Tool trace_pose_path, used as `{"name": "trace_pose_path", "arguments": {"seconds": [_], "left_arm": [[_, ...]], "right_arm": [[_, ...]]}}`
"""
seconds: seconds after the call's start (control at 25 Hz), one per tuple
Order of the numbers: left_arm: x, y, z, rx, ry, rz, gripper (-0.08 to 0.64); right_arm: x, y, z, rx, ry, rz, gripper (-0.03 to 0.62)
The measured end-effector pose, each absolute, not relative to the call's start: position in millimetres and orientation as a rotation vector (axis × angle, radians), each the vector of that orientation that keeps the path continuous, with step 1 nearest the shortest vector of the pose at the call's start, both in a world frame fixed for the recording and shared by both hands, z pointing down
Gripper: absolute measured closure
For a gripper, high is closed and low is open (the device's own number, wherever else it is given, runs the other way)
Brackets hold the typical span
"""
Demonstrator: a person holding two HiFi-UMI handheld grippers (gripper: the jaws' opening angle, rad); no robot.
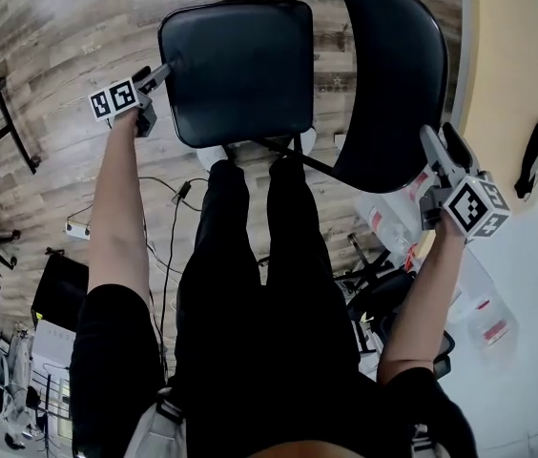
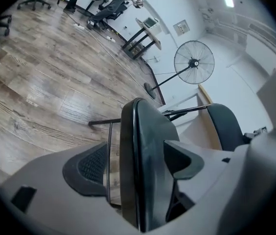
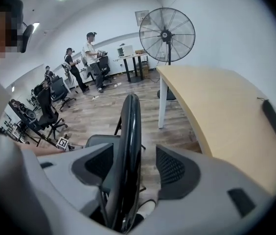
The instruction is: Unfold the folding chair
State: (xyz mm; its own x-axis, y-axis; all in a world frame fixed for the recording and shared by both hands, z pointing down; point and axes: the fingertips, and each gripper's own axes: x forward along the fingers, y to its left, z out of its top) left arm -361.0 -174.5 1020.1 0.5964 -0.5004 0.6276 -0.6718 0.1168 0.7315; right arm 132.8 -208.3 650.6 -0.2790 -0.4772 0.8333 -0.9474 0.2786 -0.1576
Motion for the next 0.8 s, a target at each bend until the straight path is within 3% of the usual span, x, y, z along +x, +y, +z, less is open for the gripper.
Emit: {"name": "trace_pose_path", "arguments": {"seconds": [0.44,0.8], "left_arm": [[-356.2,-89.8,827.3,1.624,-1.202,0.261,0.216],[-273.1,-74.5,616.6,1.927,-1.272,0.264,0.216]], "right_arm": [[68.5,-208.0,543.2,1.245,-2.287,0.773,0.334],[9.4,-150.9,481.6,1.059,-2.528,0.689,0.336]]}}
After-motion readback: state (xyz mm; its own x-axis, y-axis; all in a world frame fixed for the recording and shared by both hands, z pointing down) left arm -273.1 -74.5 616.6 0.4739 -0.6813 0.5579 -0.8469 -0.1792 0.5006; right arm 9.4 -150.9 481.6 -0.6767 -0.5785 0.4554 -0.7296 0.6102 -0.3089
